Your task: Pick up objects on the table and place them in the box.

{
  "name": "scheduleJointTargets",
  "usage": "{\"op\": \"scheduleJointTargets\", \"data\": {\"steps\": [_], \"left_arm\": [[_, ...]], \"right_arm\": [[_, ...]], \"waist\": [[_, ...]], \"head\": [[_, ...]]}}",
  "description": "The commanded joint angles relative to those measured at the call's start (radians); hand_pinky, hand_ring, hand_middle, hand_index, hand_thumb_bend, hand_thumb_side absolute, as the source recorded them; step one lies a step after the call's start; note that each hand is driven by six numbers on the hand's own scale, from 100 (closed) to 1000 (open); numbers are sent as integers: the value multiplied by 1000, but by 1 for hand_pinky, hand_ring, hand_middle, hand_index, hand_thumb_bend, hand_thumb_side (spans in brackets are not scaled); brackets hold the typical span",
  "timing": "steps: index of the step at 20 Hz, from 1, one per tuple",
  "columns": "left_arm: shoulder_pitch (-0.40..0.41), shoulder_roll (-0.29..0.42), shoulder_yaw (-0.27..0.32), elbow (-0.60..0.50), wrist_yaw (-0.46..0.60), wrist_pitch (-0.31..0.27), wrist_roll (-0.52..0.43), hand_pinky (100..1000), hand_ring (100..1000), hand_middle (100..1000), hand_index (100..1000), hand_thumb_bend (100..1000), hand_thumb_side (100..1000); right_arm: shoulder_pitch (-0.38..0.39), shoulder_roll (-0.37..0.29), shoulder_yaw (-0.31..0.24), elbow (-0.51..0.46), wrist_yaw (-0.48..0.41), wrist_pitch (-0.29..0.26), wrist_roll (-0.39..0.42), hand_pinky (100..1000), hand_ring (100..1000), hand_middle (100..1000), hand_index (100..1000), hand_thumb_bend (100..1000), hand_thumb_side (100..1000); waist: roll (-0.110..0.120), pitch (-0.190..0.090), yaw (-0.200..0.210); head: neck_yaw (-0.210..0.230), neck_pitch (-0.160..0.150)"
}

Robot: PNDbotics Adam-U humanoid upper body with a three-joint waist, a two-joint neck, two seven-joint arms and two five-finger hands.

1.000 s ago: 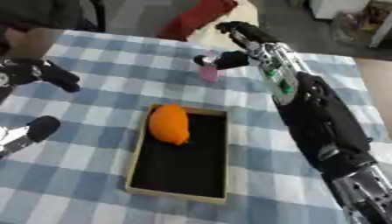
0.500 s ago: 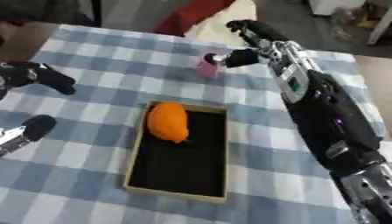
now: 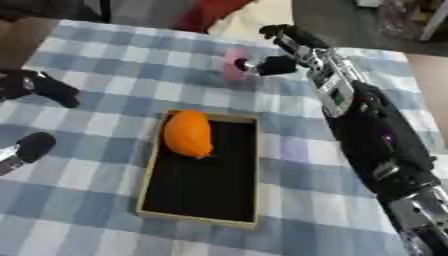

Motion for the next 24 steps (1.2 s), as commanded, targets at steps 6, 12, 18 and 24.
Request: {"op": "scheduleJointTargets", "data": {"steps": [6, 12, 18, 24], "left_arm": [[-8, 18, 17, -3, 13, -4, -12, 800, 726, 663, 847, 344, 735], [-9, 15, 20, -1, 20, -15, -22, 805, 730, 662, 849, 318, 746], [-11, 9, 26, 4, 31, -19, -25, 807, 729, 659, 850, 310, 749], [-13, 5, 29, 4, 37, -20, -25, 808, 730, 658, 850, 306, 751]], "right_arm": [[-16, -35, -9, -13, -24, -5, 5, 906, 888, 872, 961, 511, 701], [-18, -28, -8, -9, -28, -8, 3, 906, 887, 870, 959, 498, 702], [-18, -19, -9, -1, -34, -9, 2, 905, 884, 864, 950, 479, 694], [-16, -5, -8, 18, -33, -12, 5, 904, 883, 854, 938, 461, 689]], "waist": [[9, -11, 12], [11, -7, 15], [11, -3, 16], [15, 3, 17]], "head": [[-20, 16], [-34, 23], [-51, 32], [-57, 34]]}}
